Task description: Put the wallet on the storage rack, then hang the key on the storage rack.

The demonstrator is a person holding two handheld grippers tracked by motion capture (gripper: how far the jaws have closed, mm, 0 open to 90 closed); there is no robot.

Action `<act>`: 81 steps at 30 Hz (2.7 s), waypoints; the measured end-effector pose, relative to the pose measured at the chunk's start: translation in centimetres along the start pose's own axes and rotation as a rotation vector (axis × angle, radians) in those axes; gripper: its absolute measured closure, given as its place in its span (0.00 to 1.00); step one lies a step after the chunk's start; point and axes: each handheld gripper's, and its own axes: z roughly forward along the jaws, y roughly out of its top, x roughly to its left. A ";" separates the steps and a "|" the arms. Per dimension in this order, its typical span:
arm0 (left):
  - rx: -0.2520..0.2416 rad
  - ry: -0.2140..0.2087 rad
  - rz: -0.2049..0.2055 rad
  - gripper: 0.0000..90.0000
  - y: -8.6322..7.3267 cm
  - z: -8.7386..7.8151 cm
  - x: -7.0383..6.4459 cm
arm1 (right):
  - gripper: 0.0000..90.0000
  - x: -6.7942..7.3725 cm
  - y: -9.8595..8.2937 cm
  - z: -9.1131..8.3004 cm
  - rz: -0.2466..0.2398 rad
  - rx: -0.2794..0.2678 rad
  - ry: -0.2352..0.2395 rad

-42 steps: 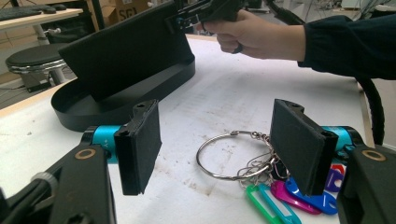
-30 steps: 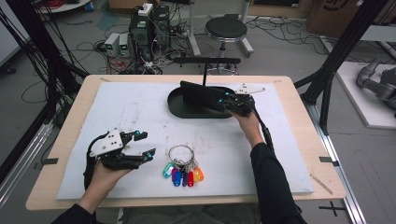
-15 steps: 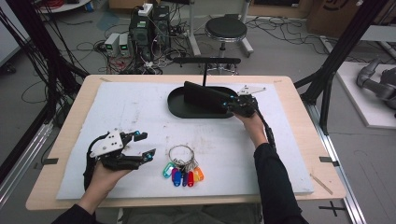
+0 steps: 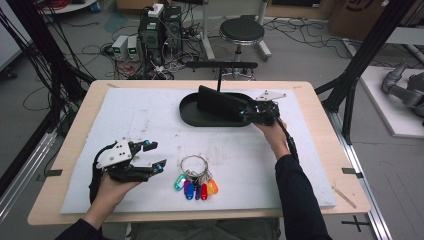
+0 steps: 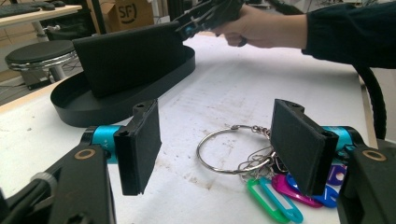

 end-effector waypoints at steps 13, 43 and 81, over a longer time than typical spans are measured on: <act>0.003 0.017 -0.009 0.37 0.2 0.5 0.6 | 0.34 -0.9 -0.1 -8.6 0.036 -0.100 0.056; 0.027 0.078 -0.014 0.32 -0.3 2.1 0.9 | 0.29 1.4 -6.7 -15.8 0.237 -0.169 -0.014; 0.202 0.047 -0.153 0.45 -0.9 5.4 0.0 | 0.29 1.6 -7.7 -16.3 0.203 -0.115 -0.094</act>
